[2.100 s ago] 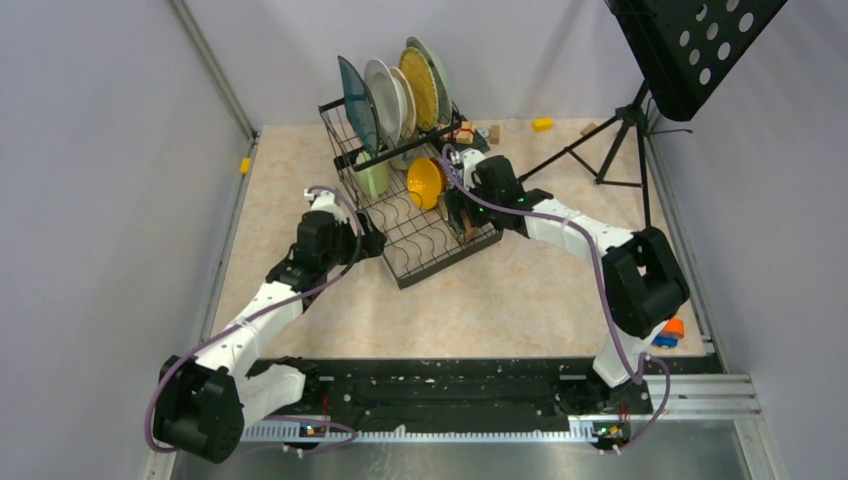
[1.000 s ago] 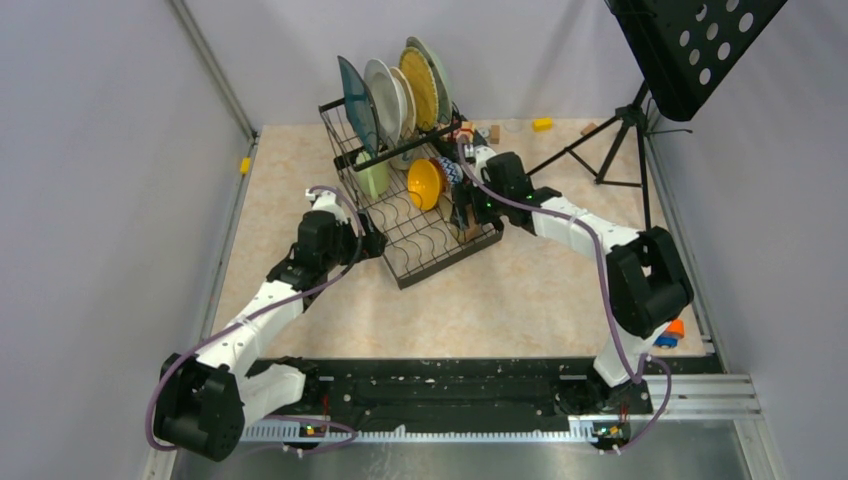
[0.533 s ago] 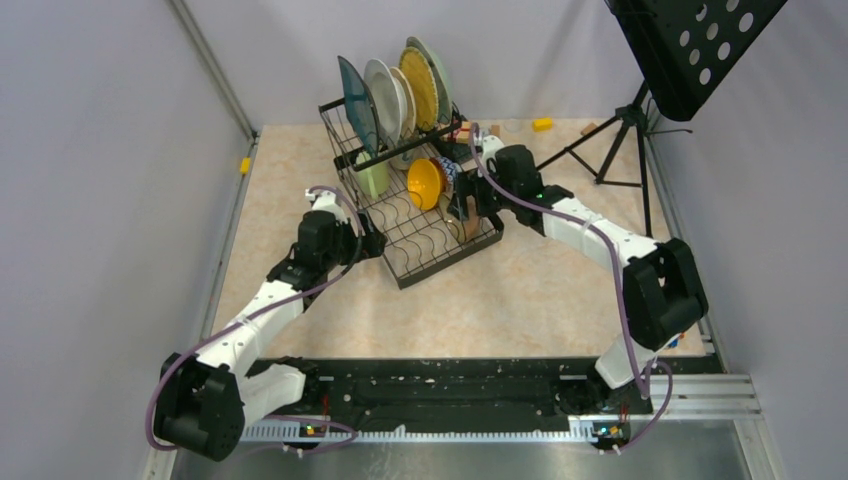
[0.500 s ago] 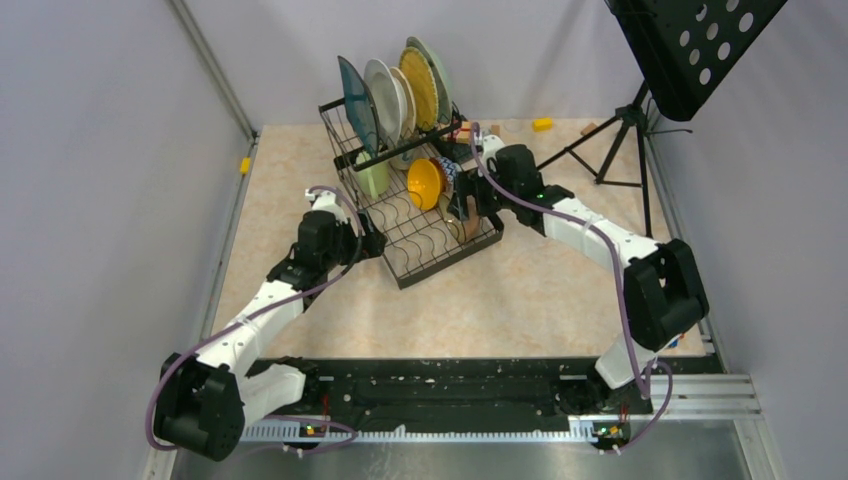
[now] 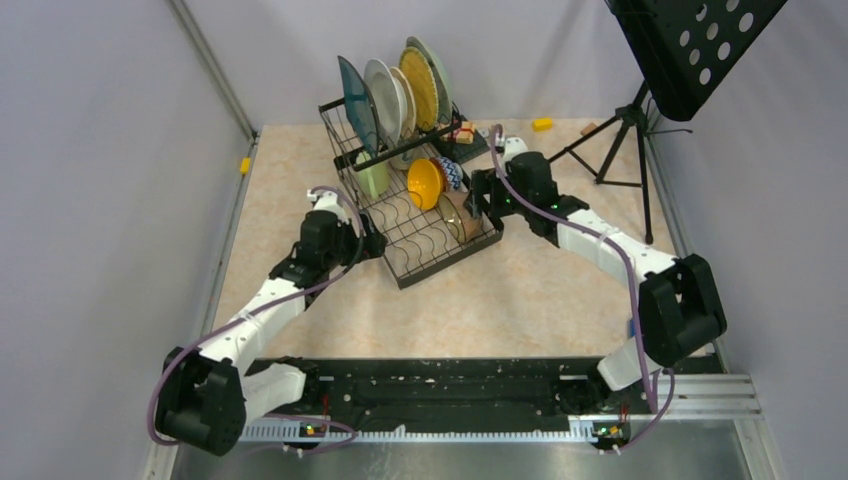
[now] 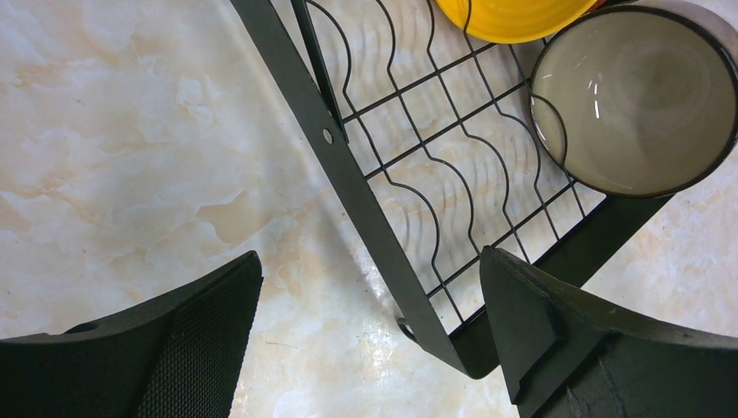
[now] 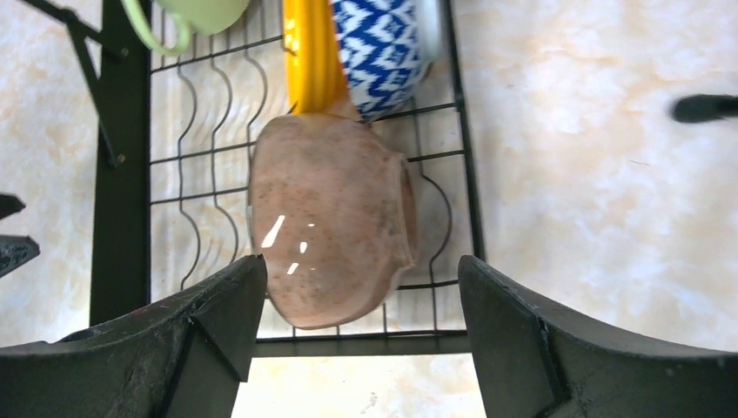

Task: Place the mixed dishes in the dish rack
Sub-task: Insert the bowl into the dish rack, then move the dish rack to the center of the board.

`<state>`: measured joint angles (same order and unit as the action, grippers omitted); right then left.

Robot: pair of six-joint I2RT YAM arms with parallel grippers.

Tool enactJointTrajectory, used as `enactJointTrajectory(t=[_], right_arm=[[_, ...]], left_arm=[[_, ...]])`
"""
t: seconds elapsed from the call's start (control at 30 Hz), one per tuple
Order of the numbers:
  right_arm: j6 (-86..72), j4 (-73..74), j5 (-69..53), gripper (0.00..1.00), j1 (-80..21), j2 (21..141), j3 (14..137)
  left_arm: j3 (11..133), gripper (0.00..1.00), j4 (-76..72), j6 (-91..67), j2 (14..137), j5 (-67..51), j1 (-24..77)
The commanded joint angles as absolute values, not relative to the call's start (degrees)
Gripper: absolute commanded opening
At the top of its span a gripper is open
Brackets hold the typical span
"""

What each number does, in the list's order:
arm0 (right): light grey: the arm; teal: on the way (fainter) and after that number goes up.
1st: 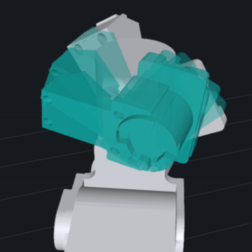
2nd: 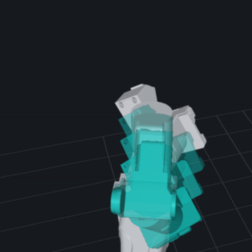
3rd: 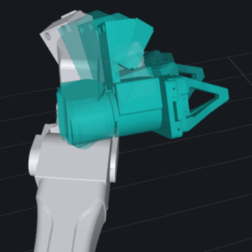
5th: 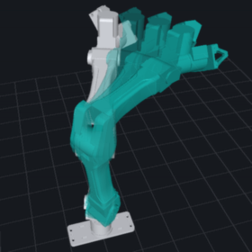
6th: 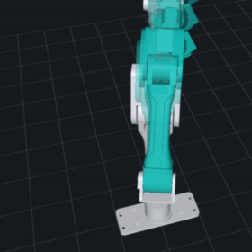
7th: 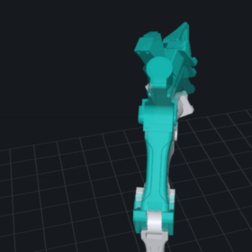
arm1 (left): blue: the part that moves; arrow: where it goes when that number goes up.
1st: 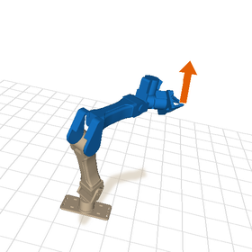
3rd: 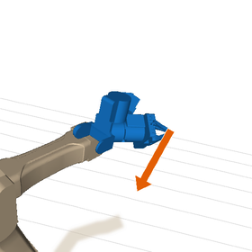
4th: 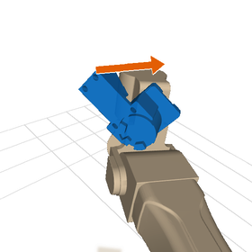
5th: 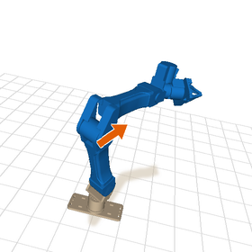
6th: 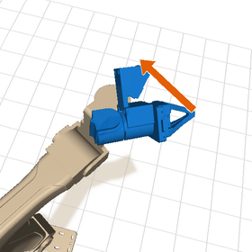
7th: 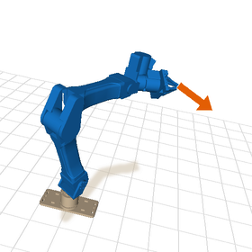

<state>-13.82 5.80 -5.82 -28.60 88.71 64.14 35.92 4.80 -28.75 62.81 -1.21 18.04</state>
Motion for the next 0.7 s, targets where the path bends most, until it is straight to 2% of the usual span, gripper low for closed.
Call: enactJointTrajectory(t=[0.0, 0.13, 0.3, 0.67], right_arm=[[-18.1, 0.9, 3.9, 0.82, -26.7, 83.0, 61.2], [-20.8, -1.7, 4.5, 0.83, -23.4, 80.8, 56.8], [-21.8, 6.7, 2.3, 0.84, -21.4, 86.2, 60.1], [-20.9, 9.6, -4.4, 0.84, -21.4, 91.7, 60.4]], left_arm=[[37.7, 0.98, 3.1, -29.1, 63.7, -0.9, 18.0], [37.8, 0.99, 3.3, -29.5, 64.4, -0.9, 18.0], [38.6, 0.99, 4.2, -29.8, 66.6, -1.8, 18.0], [40.0, 0.97, 5.1, -29.2, 70.0, -5.0, 18.0]])
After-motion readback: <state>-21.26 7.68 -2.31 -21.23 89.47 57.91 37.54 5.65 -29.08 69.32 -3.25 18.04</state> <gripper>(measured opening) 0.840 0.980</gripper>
